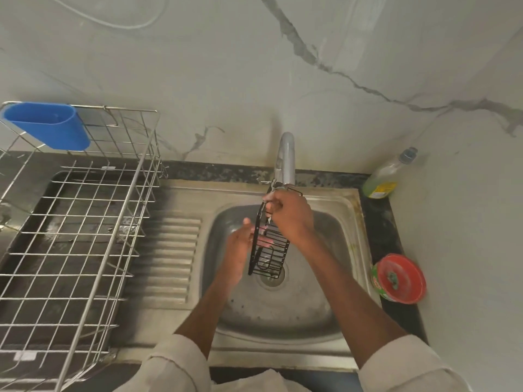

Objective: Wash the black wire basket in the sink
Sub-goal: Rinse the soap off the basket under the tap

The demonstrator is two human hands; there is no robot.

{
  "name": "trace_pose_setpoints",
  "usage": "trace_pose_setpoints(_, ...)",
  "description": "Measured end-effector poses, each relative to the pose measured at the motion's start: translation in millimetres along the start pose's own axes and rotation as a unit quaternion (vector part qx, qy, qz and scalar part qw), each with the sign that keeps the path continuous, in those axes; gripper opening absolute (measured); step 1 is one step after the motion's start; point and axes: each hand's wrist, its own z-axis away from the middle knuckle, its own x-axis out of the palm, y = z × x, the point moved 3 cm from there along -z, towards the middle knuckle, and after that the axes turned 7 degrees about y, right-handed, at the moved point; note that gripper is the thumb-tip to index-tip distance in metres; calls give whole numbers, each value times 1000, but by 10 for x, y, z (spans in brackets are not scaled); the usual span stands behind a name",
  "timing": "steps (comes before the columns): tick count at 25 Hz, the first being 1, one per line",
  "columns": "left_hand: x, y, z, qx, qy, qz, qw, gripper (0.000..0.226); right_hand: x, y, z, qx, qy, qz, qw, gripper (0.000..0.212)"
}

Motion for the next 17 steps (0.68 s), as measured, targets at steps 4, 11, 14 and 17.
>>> trace_pose_setpoints(4, 118, 145, 82, 89, 0, 35, 995, 61, -59, 84, -51, 68, 20, -53, 996, 13)
trace_pose_setpoints(11, 53, 100, -29, 84, 56, 32, 994, 49, -73, 31, -206, 104, -23, -204, 973, 12)
trace_pose_setpoints(14, -19, 80, -33, 72, 62, 53, 994, 51, 30, 13, -215, 149, -15, -328, 933, 15)
trace_pose_setpoints(17, -75, 34, -81, 55, 54, 64, 995, 52, 100, -97, -232, 109, 4, -231, 967, 22)
